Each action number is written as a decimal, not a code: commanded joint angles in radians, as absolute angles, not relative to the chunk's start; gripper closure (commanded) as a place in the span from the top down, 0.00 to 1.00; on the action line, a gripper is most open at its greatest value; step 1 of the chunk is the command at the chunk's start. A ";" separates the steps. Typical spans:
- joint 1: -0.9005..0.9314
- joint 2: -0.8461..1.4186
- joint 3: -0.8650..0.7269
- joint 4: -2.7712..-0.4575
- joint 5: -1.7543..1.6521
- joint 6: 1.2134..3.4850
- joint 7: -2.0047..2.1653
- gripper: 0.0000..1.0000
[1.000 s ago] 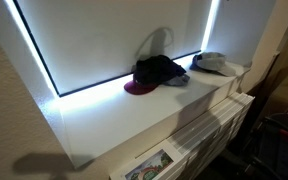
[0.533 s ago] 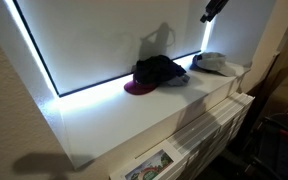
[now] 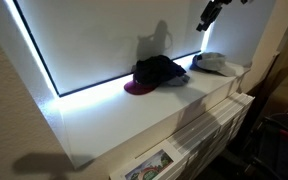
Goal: Remove the black cloth from the window sill
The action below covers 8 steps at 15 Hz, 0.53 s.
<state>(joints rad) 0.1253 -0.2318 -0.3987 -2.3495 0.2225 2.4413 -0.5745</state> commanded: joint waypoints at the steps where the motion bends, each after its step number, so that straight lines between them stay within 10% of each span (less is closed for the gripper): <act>1: 0.137 -0.029 -0.312 -2.209 0.395 2.400 -0.608 1.00; 8: 0.020 0.337 -0.093 -1.920 0.437 2.433 -0.398 1.00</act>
